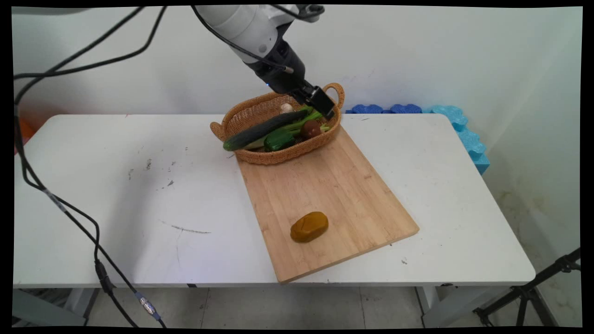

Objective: Pick up the potato from the cutting board

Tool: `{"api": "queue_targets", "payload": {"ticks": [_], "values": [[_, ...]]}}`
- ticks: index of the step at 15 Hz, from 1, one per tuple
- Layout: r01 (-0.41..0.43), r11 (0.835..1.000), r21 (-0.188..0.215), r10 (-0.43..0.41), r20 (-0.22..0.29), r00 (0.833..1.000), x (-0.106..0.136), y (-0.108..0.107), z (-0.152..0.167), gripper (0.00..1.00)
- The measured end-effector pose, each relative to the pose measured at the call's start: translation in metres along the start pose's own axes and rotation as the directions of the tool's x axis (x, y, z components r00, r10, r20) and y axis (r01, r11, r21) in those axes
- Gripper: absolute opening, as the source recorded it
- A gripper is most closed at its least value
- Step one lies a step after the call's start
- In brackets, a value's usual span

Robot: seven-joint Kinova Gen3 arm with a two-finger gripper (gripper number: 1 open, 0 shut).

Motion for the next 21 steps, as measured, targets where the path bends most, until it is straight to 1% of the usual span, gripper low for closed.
{"api": "queue_targets", "payload": {"ticks": [4, 7, 10, 14, 17, 19, 21], "values": [[-0.020, 0.998, -0.063, 0.020, 0.003, 1.000, -0.020, 0.041, -0.019, 1.00], [-0.034, 0.996, -0.088, 0.036, 0.022, 0.999, -0.039, 0.064, -0.019, 1.00], [-0.033, 0.994, -0.101, 0.039, 0.055, 0.998, -0.064, 0.085, -0.008, 1.00], [-0.028, 0.995, -0.097, 0.037, 0.095, 0.995, -0.090, 0.104, 0.018, 1.00], [-0.024, 0.996, -0.084, 0.034, 0.125, 0.992, -0.104, 0.111, 0.038, 1.00], [-0.028, 0.997, -0.070, 0.037, 0.143, 0.989, -0.111, 0.113, 0.052, 1.00], [-0.035, 0.998, -0.045, 0.041, 0.161, 0.986, -0.120, 0.113, 0.069, 1.00]]}}
